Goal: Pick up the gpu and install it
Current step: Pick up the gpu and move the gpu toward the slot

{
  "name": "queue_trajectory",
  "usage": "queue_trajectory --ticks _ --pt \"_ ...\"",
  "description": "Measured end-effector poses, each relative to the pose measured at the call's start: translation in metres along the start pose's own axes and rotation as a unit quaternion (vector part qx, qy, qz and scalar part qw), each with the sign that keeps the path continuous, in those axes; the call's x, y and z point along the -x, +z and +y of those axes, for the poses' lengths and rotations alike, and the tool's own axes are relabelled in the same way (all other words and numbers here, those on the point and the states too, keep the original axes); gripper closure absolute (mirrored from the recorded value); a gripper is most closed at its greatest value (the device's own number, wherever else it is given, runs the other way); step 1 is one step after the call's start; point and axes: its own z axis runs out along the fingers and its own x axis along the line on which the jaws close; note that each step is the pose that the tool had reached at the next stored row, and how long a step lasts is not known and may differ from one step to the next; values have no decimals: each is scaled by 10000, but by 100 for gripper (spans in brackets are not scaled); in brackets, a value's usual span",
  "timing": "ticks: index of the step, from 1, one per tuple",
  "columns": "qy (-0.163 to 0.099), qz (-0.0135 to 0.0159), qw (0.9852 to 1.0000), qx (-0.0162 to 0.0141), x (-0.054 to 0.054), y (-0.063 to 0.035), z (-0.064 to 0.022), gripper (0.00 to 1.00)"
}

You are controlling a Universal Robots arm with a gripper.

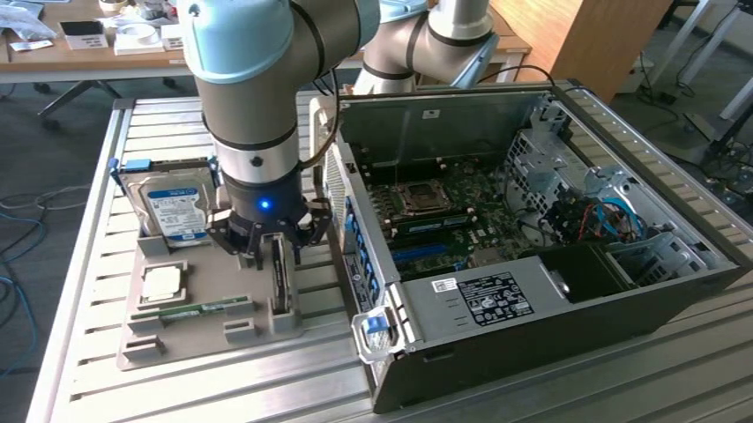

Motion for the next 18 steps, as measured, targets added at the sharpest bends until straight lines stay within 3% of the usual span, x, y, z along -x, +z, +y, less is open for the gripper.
queue_trajectory --ticks 15,17,18 --pt "0 0 10000 0 0 13 -1 47" --pt "0 0 10000 0 0 13 -1 48" --pt "0 0 10000 -1 -1 12 -1 55"
